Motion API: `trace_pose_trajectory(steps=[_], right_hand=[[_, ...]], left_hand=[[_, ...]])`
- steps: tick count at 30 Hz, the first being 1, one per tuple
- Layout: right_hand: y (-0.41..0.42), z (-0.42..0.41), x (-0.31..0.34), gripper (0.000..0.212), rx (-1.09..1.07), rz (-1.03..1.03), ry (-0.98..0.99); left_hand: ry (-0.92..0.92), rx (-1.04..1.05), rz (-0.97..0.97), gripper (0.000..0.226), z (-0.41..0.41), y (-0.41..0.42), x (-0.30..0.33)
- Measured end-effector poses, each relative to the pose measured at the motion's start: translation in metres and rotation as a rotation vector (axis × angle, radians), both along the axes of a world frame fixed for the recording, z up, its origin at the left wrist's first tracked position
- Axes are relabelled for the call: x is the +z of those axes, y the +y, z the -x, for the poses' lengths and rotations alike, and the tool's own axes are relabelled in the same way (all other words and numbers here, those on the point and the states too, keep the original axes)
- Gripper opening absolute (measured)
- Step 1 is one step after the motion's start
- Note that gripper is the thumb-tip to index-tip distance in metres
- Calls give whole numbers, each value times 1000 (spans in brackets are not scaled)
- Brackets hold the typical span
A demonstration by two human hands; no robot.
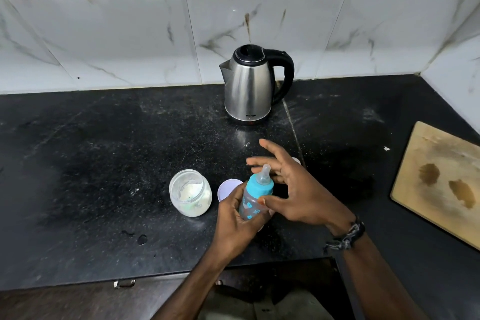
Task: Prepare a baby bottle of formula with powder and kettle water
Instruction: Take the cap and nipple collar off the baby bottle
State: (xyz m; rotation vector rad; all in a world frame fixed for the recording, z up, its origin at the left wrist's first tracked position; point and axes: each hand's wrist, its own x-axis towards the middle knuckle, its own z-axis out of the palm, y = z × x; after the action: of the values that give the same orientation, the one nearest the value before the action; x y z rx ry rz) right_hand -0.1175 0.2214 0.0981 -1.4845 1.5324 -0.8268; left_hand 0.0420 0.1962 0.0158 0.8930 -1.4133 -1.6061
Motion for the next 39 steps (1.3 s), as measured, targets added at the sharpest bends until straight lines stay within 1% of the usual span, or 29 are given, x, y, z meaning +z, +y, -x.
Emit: trace_pose_trajectory(steps=[1, 2, 4, 5, 6, 7, 9, 12, 14, 15, 16, 18, 20, 21, 23, 25, 29, 32, 35, 39], right_hand=[[1, -1, 0, 108, -34, 15, 5], [1, -3, 2, 112, -91, 37, 66], [1, -12, 6, 119, -215, 61, 302], [2, -17, 6, 119, -256, 63, 430], [2, -21, 6, 115, -276, 62, 509], [2, -24, 4, 108, -279, 72, 516], [3, -24, 1, 99, -237, 86, 360], [5, -14, -3, 104, -83, 1, 141], [6, -12, -4, 109, -64, -4, 100], [7, -14, -4, 112, -97, 16, 124], [7, -17, -3, 115, -146, 46, 191], [7, -24, 1, 119, -249, 81, 396], [8, -30, 4, 113, -319, 86, 535], [9, -32, 4, 107, -335, 101, 557], [10, -34, 2, 97, -327, 155, 516], [11, -30, -3, 91, -295, 188, 392], [12, -19, -10, 92, -272, 204, 110], [14, -10, -12, 93, -314, 243, -6], [16, 5, -18, 94, -378, 280, -55], [19, 26, -29, 97, -478, 308, -7]], left_hand=[[-5, 1, 8, 44, -1, 0, 0], [-11, -3, 24, 44, -1, -1, 0], [-25, -1, 72, 45, -1, -3, 1], [-36, 2, 94, 47, -1, -3, 2], [-42, 4, 108, 48, 0, -3, 2], [-41, 5, 112, 48, 0, -3, 2], [-32, 8, 100, 47, -2, -2, 1], [-22, 16, 62, 47, -5, -1, -4], [-21, 36, 63, 44, -6, -1, -5], [-21, 39, 75, 44, -6, -2, -3], [-22, 37, 87, 44, -6, -2, -2], [-25, 24, 102, 41, -6, -3, -2], [-33, 23, 100, 42, -6, -2, -2], [-33, 25, 106, 41, -5, -2, -2], [-34, 32, 124, 41, -4, -1, -2], [-30, 20, 125, 44, -5, -1, -5], [-11, 25, 88, 51, -6, -2, -7], [-15, 49, 75, 51, -3, -2, -7], [-51, 94, 147, 50, -1, -3, -13], [-94, 102, 185, 54, 8, -6, -19]])
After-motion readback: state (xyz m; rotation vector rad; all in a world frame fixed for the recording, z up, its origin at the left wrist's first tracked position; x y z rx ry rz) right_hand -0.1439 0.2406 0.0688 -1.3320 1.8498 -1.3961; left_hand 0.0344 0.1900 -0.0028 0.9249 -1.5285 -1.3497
